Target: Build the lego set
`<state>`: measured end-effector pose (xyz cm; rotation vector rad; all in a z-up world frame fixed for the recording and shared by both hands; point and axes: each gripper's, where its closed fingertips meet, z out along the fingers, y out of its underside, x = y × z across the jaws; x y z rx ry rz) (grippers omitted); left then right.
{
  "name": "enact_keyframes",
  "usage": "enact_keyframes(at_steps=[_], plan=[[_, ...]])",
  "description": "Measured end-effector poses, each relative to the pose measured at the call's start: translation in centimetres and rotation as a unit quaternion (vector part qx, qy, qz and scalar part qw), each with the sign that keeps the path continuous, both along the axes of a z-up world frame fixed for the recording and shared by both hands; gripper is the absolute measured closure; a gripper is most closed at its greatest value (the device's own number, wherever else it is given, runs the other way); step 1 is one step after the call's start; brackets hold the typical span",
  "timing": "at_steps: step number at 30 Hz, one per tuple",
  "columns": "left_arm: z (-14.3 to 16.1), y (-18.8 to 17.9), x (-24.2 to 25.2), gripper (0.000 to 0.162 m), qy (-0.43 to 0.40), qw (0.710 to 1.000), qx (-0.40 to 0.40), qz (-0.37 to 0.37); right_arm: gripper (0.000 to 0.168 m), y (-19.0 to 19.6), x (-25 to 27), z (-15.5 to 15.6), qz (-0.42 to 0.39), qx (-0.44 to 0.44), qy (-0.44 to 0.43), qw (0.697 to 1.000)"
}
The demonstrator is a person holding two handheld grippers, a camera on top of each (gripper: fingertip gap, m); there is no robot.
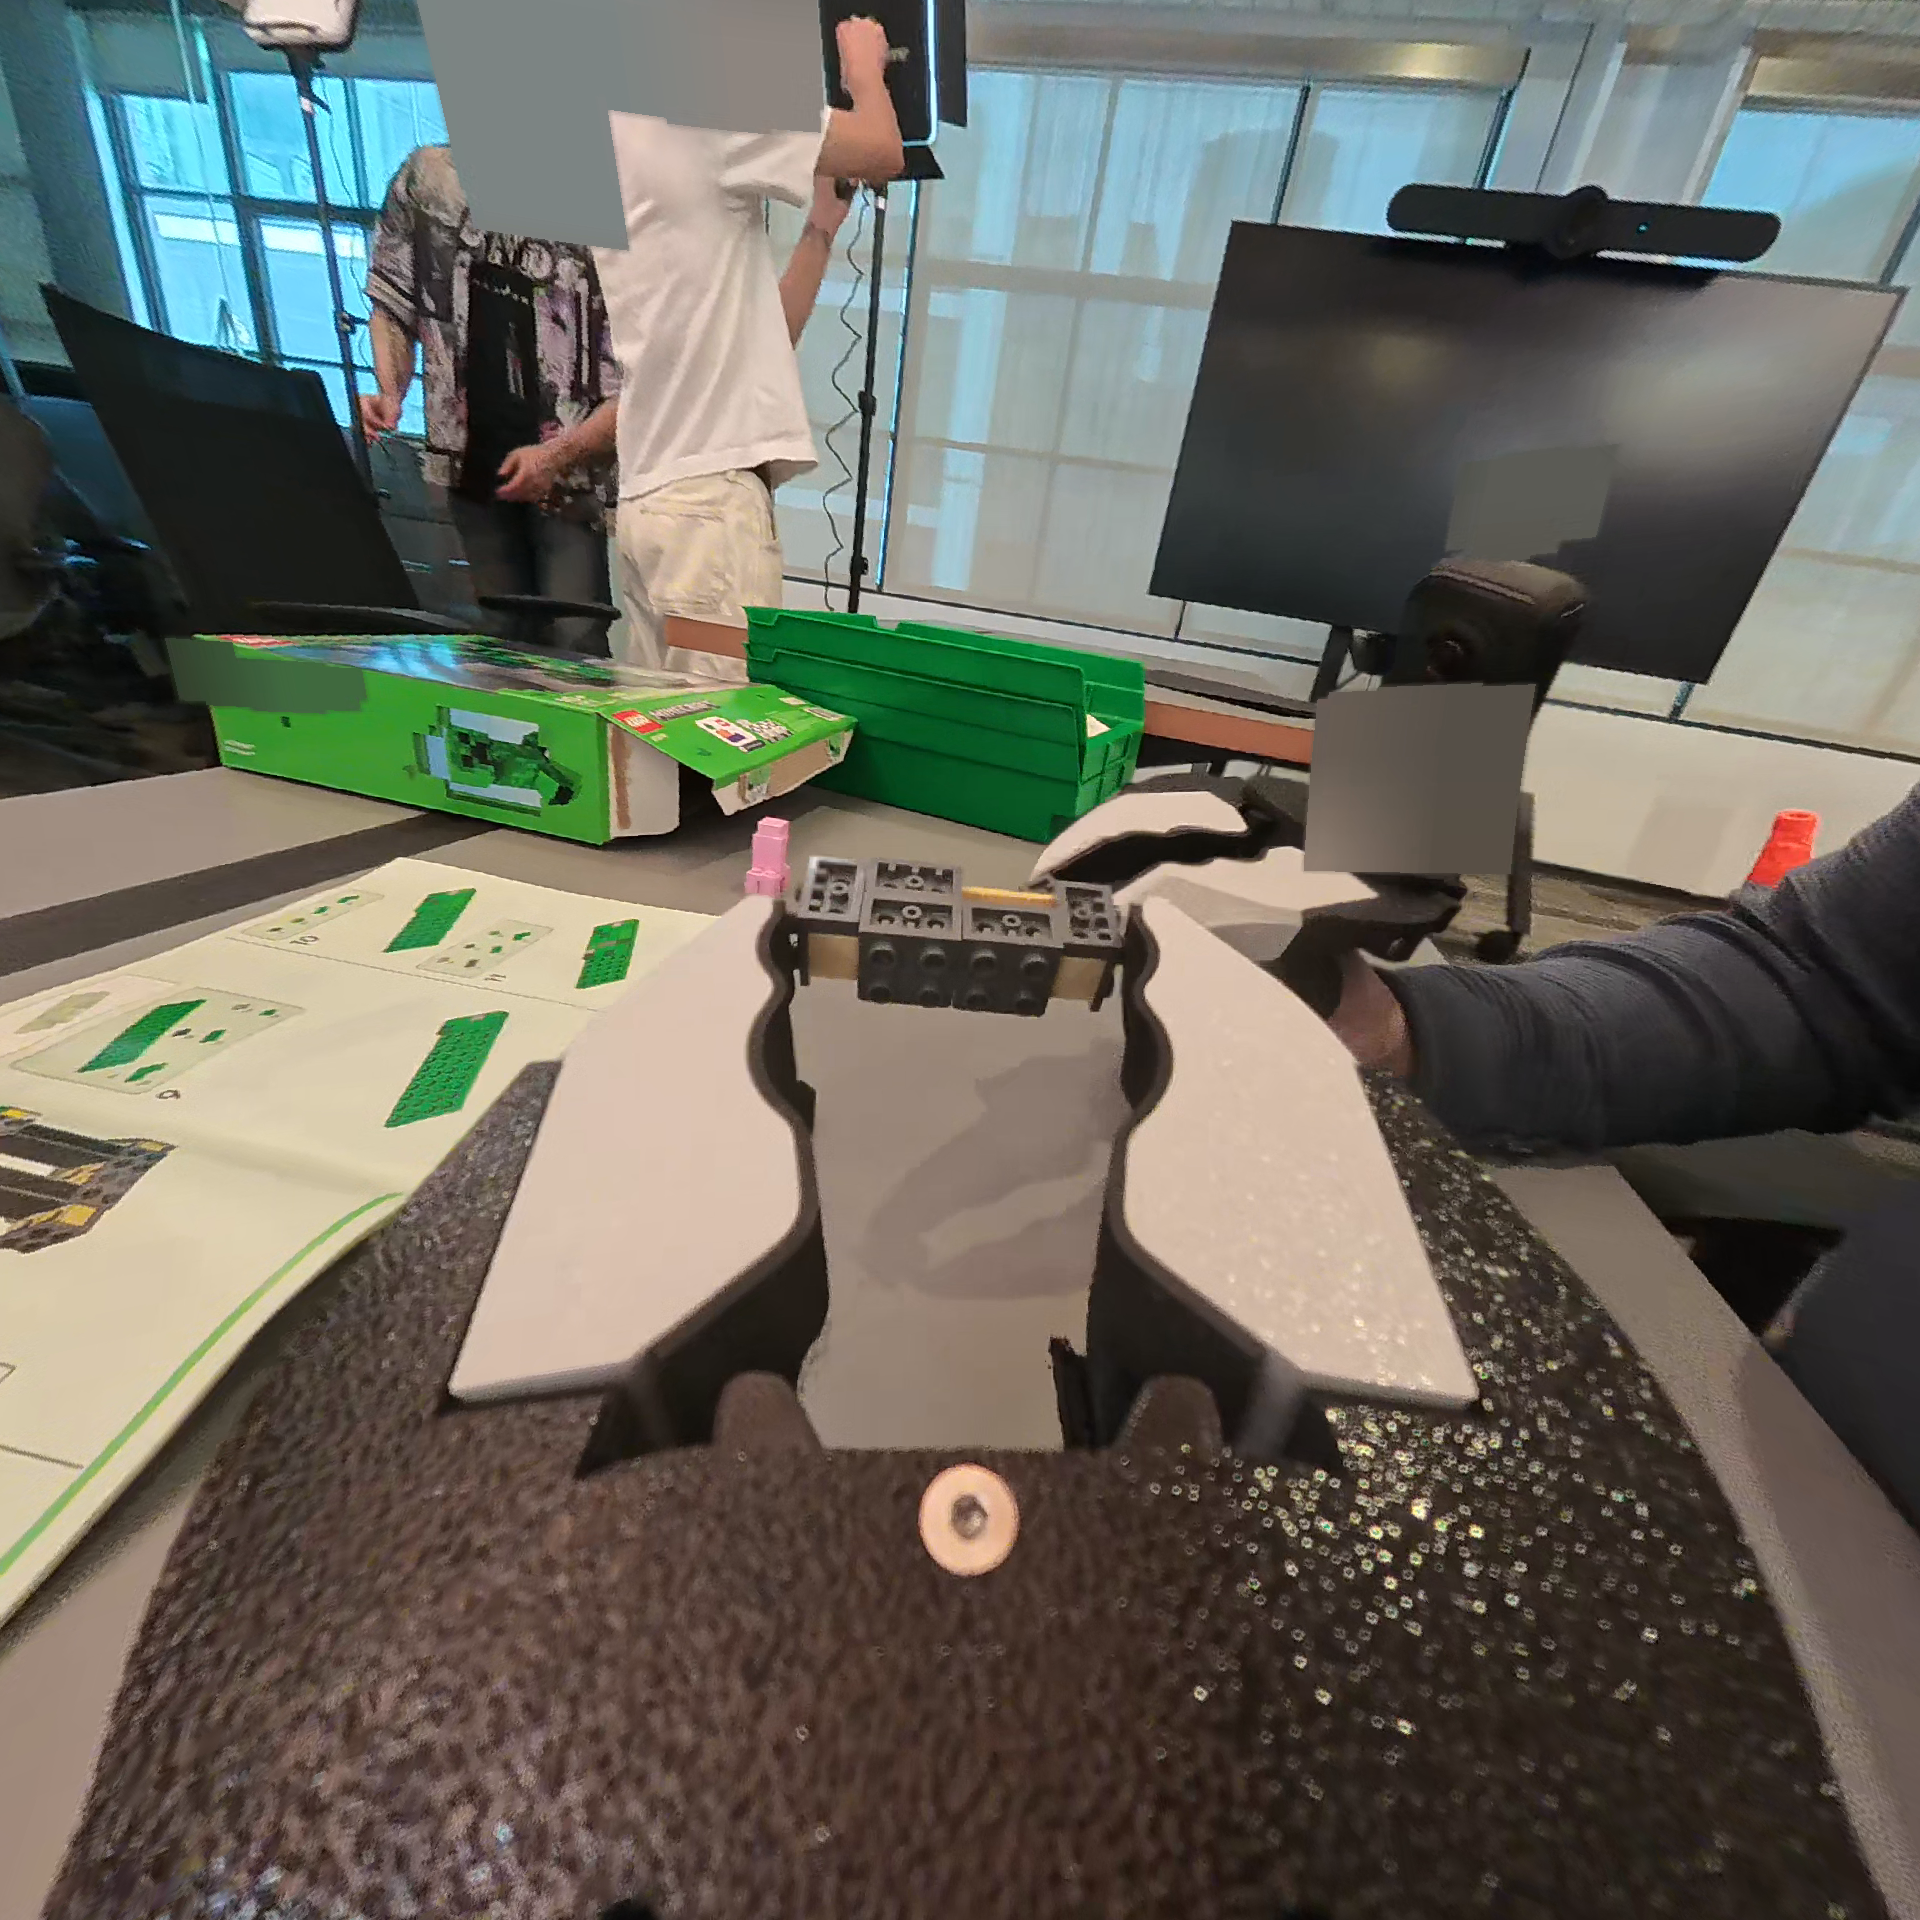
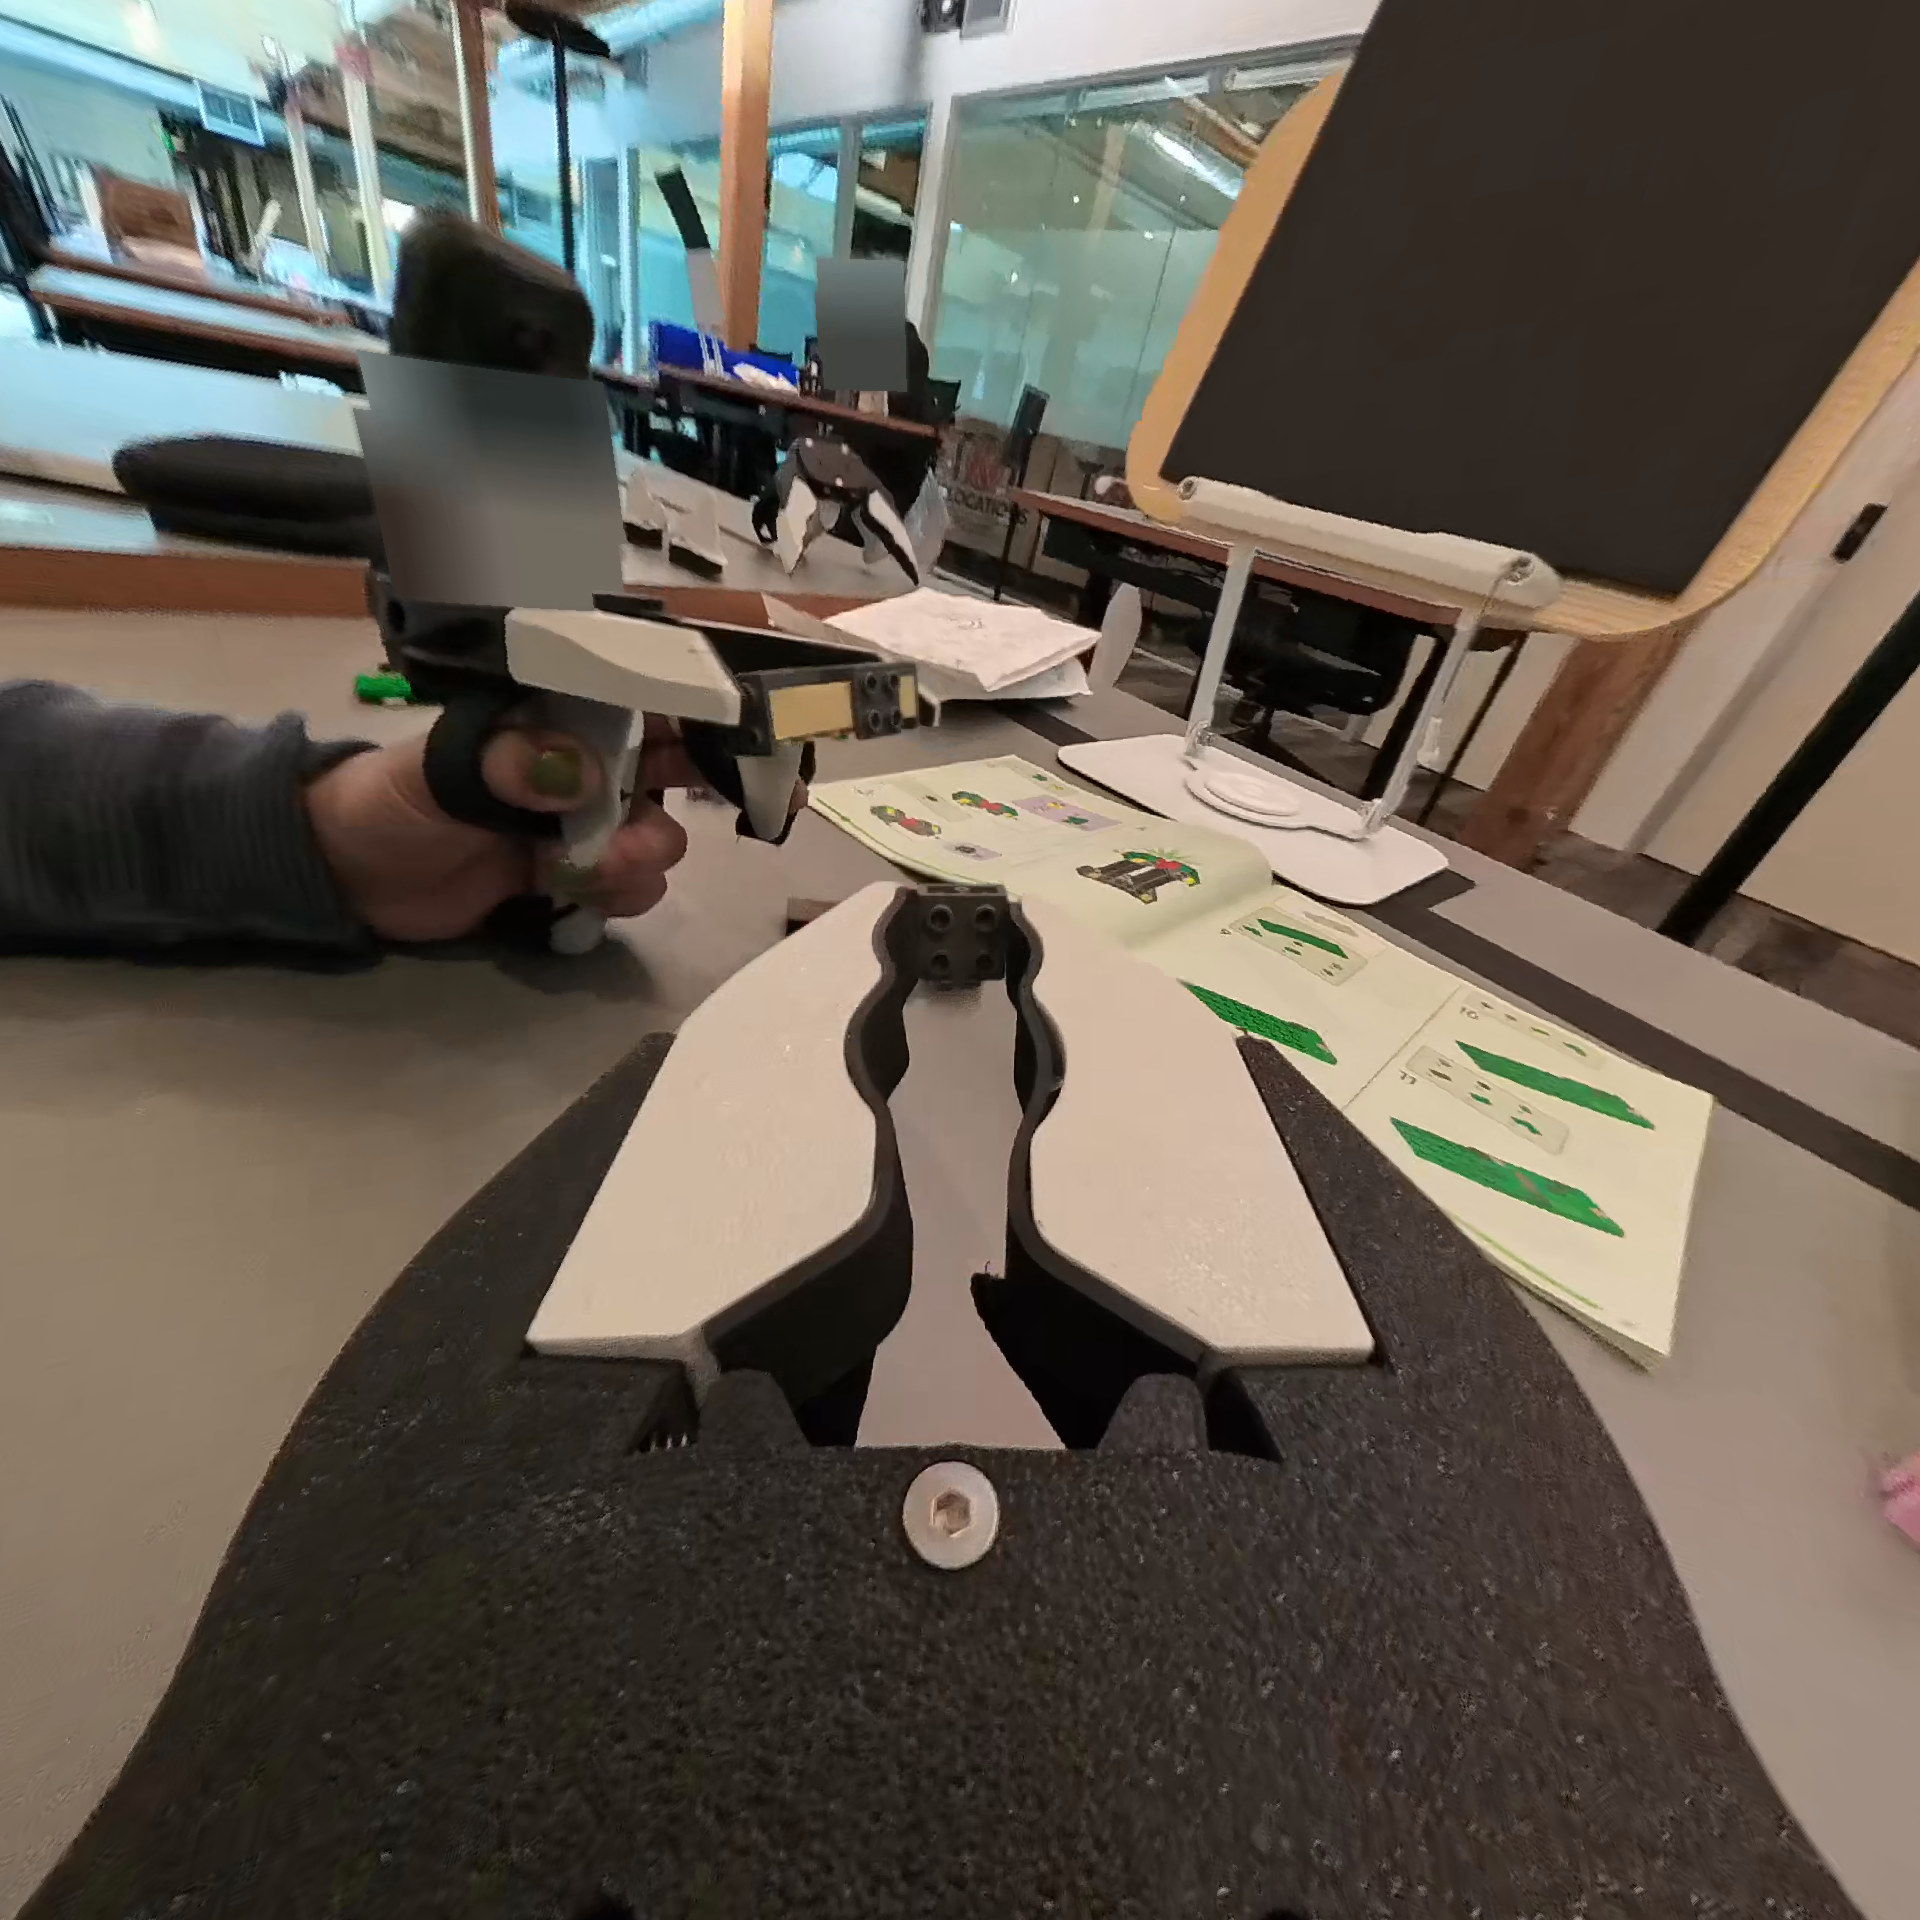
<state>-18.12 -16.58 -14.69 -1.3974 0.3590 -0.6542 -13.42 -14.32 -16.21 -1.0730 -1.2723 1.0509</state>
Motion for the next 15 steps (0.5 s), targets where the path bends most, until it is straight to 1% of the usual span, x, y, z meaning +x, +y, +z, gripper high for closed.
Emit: enact_keyframes(at_steps=[3,6,9,11,15], plan=[[0.2,0.5,0.2,0.101,-0.003,1.000,0.009,-0.009,0.153,1.0,0.2,0.6,0.005,-0.032,0.024,0.999],[0.4,1.6,0.7,0.102,-0.002,0.999,0.020,-0.028,0.153,1.1,0.1,1.2,0.044,-0.055,0.044,0.997],[0.5,2.6,0.8,0.102,-0.006,0.998,0.023,-0.051,0.153,1.2,-0.2,1.5,0.081,-0.049,0.054,0.994],[0.6,3.2,0.8,0.102,-0.009,0.997,0.027,-0.067,0.153,1.8,-0.5,1.8,0.091,-0.035,0.062,0.993],[0.7,3.9,0.7,0.101,-0.018,0.996,0.031,-0.083,0.153,2.1,-1.2,2.1,0.129,-0.047,0.072,0.988]])
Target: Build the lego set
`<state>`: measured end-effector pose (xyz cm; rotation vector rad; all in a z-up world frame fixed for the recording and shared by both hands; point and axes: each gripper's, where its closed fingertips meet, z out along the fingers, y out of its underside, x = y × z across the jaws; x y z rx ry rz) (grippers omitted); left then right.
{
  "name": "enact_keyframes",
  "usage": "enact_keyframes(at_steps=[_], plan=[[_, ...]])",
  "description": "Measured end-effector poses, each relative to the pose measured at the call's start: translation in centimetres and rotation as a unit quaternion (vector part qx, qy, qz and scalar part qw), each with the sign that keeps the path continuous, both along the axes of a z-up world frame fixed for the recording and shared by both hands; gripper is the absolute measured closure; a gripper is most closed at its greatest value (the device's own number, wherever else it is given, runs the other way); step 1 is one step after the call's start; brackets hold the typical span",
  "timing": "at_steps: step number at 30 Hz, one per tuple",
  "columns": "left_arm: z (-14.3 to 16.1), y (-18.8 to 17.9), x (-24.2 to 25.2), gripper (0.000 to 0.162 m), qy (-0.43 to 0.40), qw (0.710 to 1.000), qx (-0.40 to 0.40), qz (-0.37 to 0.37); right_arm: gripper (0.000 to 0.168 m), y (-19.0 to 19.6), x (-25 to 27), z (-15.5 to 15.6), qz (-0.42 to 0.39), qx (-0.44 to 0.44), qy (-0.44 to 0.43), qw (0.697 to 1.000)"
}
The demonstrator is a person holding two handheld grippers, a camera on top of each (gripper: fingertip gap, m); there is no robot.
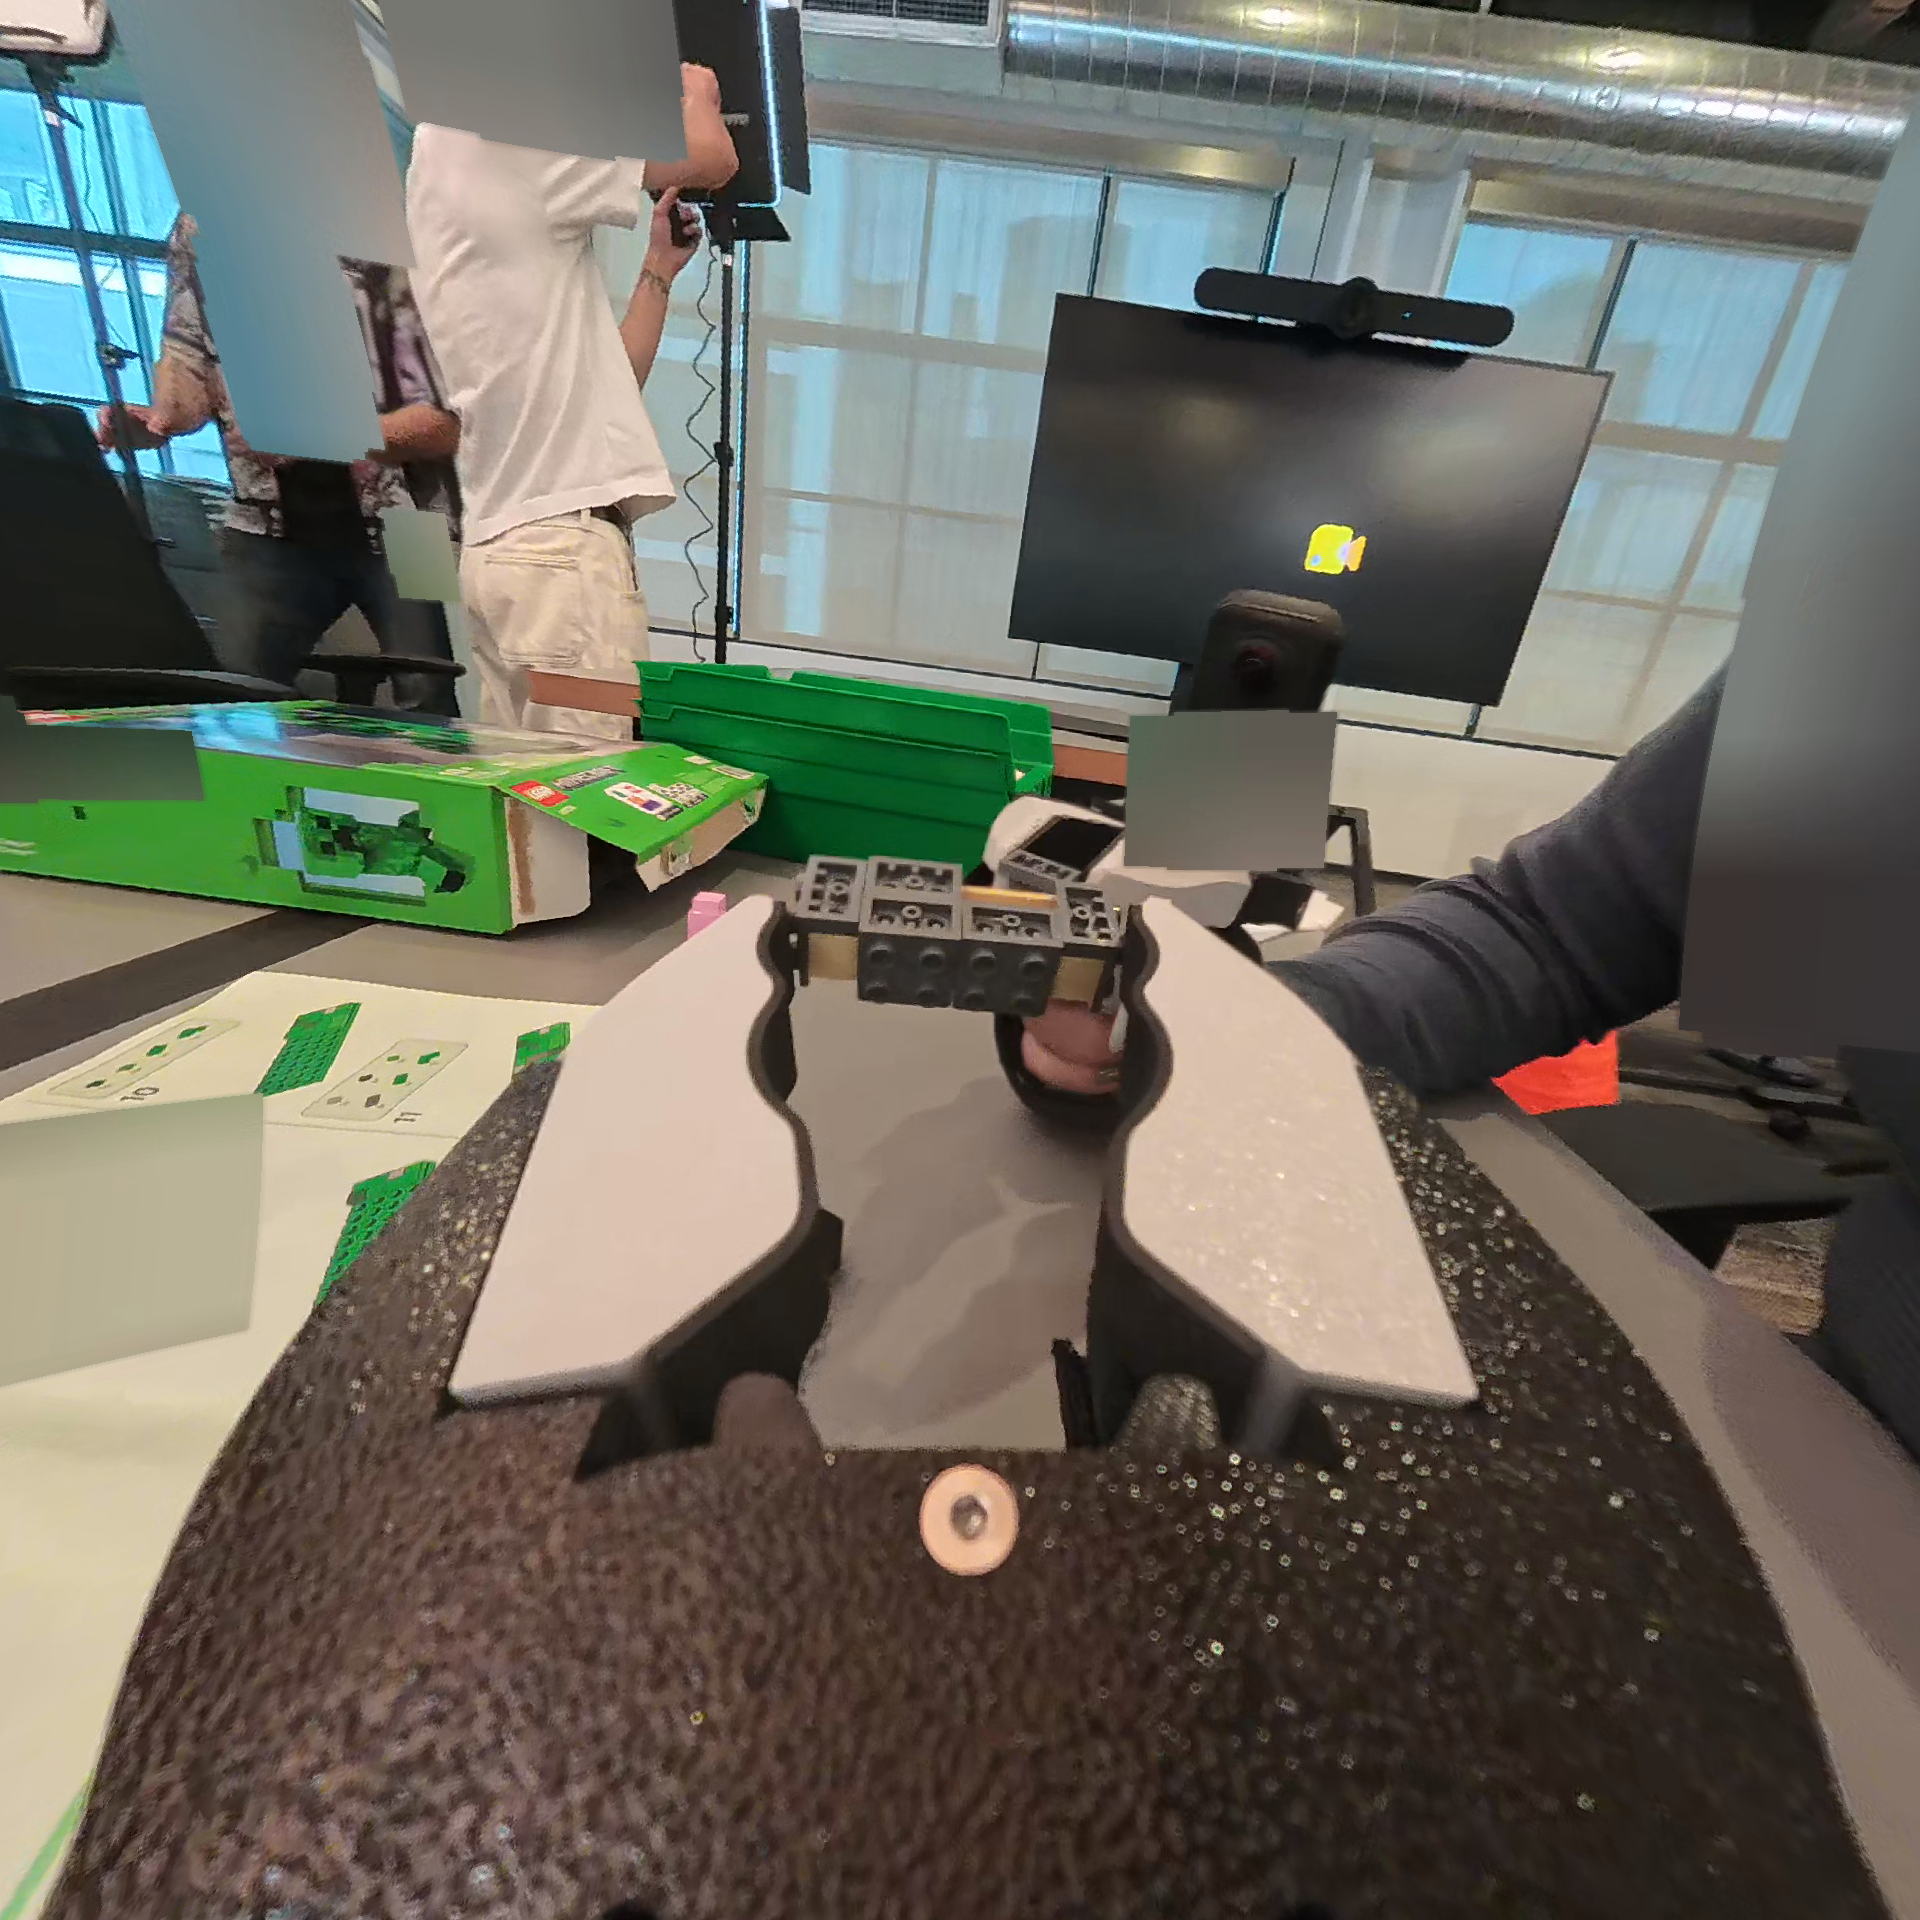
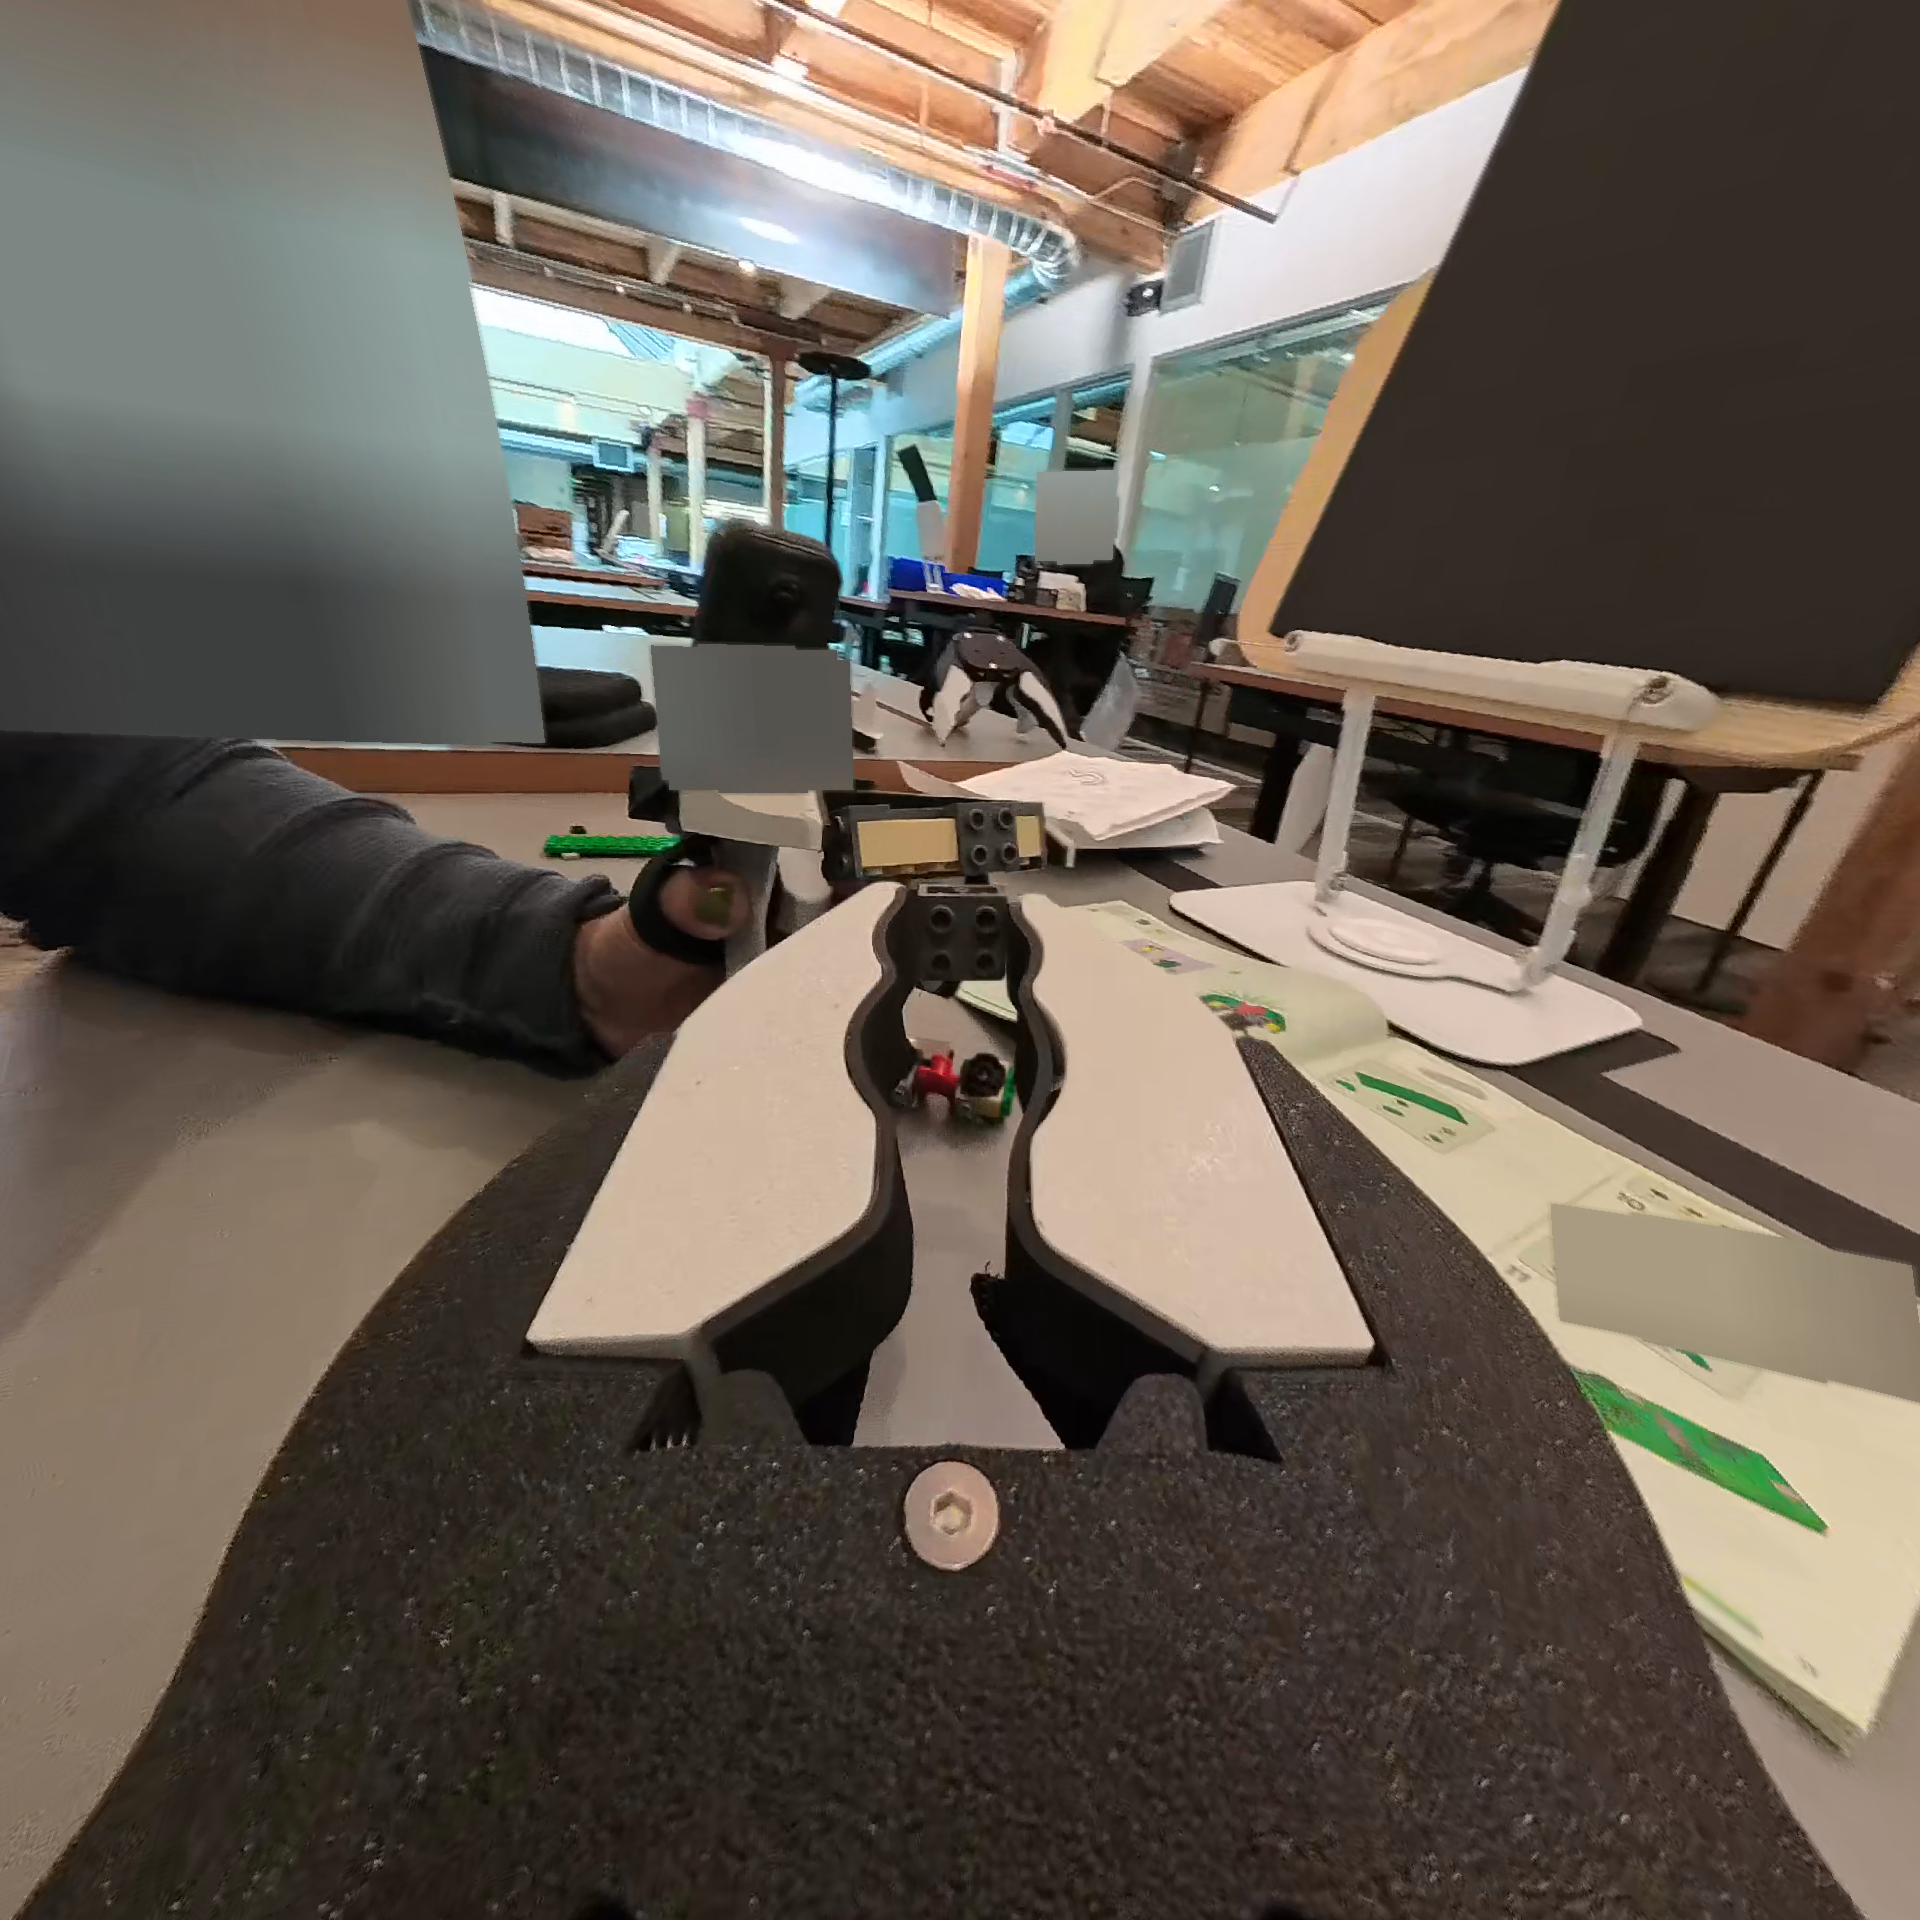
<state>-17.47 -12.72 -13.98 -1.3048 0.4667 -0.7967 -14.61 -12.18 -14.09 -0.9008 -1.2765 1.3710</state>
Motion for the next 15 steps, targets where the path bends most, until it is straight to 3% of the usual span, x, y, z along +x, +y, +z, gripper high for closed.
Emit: enact_keyframes(at_steps=[15], plan=[[-1.4,-0.4,1.7,0.102,0.067,0.997,-0.030,-0.005,0.153,-1.2,0.3,0.1,0.067,-0.016,-0.003,0.998]])
